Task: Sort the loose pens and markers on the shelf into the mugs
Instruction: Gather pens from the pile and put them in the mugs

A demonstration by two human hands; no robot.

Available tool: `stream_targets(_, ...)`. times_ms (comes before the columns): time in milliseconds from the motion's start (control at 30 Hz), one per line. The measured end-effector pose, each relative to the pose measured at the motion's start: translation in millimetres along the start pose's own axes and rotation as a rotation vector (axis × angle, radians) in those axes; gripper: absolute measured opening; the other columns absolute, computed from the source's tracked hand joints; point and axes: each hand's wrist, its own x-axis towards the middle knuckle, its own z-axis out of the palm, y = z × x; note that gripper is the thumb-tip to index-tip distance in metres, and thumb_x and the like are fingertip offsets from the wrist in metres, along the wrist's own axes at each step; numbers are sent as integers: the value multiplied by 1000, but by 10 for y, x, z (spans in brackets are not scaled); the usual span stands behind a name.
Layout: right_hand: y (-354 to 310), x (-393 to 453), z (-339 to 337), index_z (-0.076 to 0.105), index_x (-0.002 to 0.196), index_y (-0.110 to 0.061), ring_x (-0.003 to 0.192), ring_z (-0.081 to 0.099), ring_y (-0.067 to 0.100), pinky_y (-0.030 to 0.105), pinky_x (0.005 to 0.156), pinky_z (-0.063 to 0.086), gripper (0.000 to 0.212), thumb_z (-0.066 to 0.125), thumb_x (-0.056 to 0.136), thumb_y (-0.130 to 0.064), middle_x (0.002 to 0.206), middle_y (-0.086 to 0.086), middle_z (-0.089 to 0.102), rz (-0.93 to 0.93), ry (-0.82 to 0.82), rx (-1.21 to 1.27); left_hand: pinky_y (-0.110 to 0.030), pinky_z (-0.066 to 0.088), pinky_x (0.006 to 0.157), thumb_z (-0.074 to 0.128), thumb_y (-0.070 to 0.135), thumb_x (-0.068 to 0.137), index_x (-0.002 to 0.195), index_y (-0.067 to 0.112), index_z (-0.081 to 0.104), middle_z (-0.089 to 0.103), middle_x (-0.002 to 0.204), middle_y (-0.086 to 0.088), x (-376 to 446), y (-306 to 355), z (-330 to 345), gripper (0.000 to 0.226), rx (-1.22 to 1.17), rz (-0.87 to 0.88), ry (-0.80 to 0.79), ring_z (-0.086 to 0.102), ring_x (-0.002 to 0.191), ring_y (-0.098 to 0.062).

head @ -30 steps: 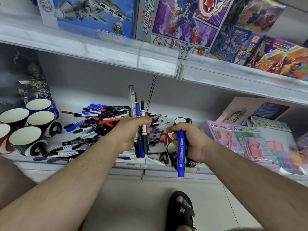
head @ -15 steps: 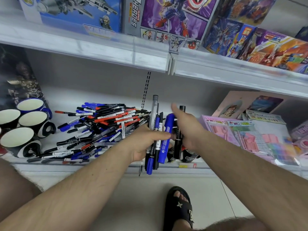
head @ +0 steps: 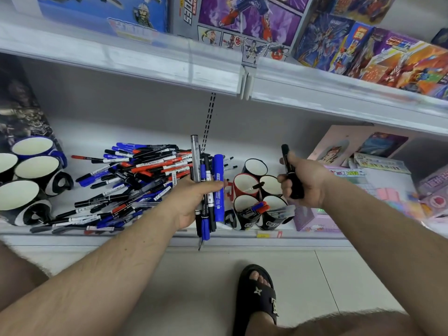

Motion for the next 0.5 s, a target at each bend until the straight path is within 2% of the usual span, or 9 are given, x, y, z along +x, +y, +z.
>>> stream_targets(67, -2, 23, -67, 44, 95, -12, 49, 43, 16, 23, 41, 42, 5, 42, 99, -14, 70, 10, 49, 24, -35, -54, -29, 55, 67, 72, 5, 83, 104, 3, 72, 75, 84, -7, 33, -44, 16, 21, 15, 5, 2, 70, 69, -14)
stream_targets(100, 1, 15, -90, 44, 93, -9, 54, 44, 17, 25, 43, 46, 7, 40, 96, -4, 74, 11, 47, 18, -55, -83, -29, 54, 69, 71, 5, 84, 102, 4, 72, 75, 83, -6, 52, -65, 29, 19, 15, 4, 0, 71, 69, -14)
stream_targets(167, -1, -12, -131, 51, 95, -3, 61, 51, 19, 26, 49, 53, 13, 43, 94, 7, 80, 13, 51, -47, -104, -173, -29, 56, 64, 70, 4, 85, 100, 5, 71, 75, 78, -6, 77, -93, 61, 15, 7, -6, -10, 71, 68, -17)
stream_targets(233, 3, -75, -167, 62, 106, -4, 61, 62, 17, 24, 53, 54, 17, 56, 93, 6, 79, 10, 65, -162, -90, -457, -30, 58, 64, 70, 4, 85, 98, 5, 70, 74, 77, -7, 120, -127, 83, 13, 22, -1, -13, 71, 72, -20)
stream_targets(267, 9, -95, -187, 66, 107, -7, 56, 63, 13, 22, 51, 52, 18, 62, 91, 2, 70, 3, 70, -231, -53, -662, -32, 58, 70, 70, 4, 85, 98, 6, 70, 74, 78, -7, 140, -141, 92, 13, 36, 3, -11, 71, 76, -22)
stream_targets(333, 18, -140, -198, 73, 97, -10, 45, 58, 3, 19, 48, 46, 10, 71, 88, -8, 51, -10, 66, -361, 3, -1005, -39, 56, 83, 71, 5, 85, 96, 7, 71, 74, 79, -7, 178, -170, 110, 12, 63, 1, -5, 70, 80, -23)
stream_targets(433, 59, -157, -153, 75, 85, -9, 44, 55, 3, 14, 47, 42, 4, 73, 85, -7, 45, -11, 61, -391, -38, -1141, -38, 53, 87, 72, 3, 84, 88, 11, 72, 75, 79, -6, 211, -209, 155, 9, 81, -8, -17, 70, 77, -20)
stream_targets(500, 98, -150, -113, 73, 82, -10, 51, 58, 13, 18, 50, 45, 7, 74, 81, -3, 57, 0, 66, -365, -114, -1134, -34, 52, 83, 71, 1, 84, 91, 11, 73, 77, 85, -5, 219, -225, 187, 12, 108, -20, -61, 71, 79, -18)
